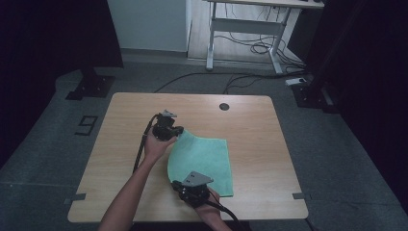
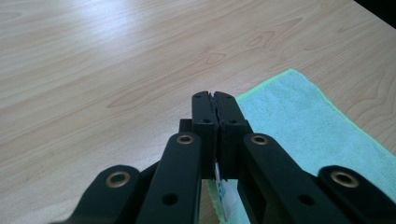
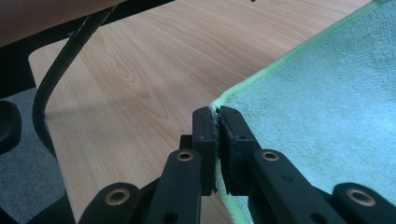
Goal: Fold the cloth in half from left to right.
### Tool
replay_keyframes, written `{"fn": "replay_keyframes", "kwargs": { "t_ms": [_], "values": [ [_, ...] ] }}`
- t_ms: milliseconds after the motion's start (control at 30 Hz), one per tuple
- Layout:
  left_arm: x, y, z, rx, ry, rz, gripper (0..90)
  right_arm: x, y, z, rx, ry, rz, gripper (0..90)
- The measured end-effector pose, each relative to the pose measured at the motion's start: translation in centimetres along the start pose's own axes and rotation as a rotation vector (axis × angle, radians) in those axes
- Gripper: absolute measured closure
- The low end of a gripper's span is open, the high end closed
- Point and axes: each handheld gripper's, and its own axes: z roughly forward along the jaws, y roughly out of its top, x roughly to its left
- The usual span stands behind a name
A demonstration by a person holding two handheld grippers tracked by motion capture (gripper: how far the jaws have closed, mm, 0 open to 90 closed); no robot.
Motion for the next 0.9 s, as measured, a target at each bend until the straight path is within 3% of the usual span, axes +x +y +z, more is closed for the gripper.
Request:
{"fn": "replay_keyframes", "kwargs": {
  "t_ms": [233,567,767,900],
  "values": [
    [0.3,1.1,-1.9,-0.037,-0.008,-0.011,88.1,0.6,0.5,-0.2,-0.053,0.012,0.002,84.9],
    [0.4,0.5,-1.1,-0.011,0.005,-0.007,88.0,0.5,0.4,0.0,-0.048,0.026,0.035,84.9],
    [0.5,1.0,-2.4,-0.035,0.013,-0.007,88.0,0.7,1.0,-0.6,-0.114,0.073,0.055,84.8],
    [0.6,0.8,-2.5,-0.025,0.016,-0.008,87.7,0.6,1.0,-0.7,-0.121,0.064,0.053,84.8]
  ]
}}
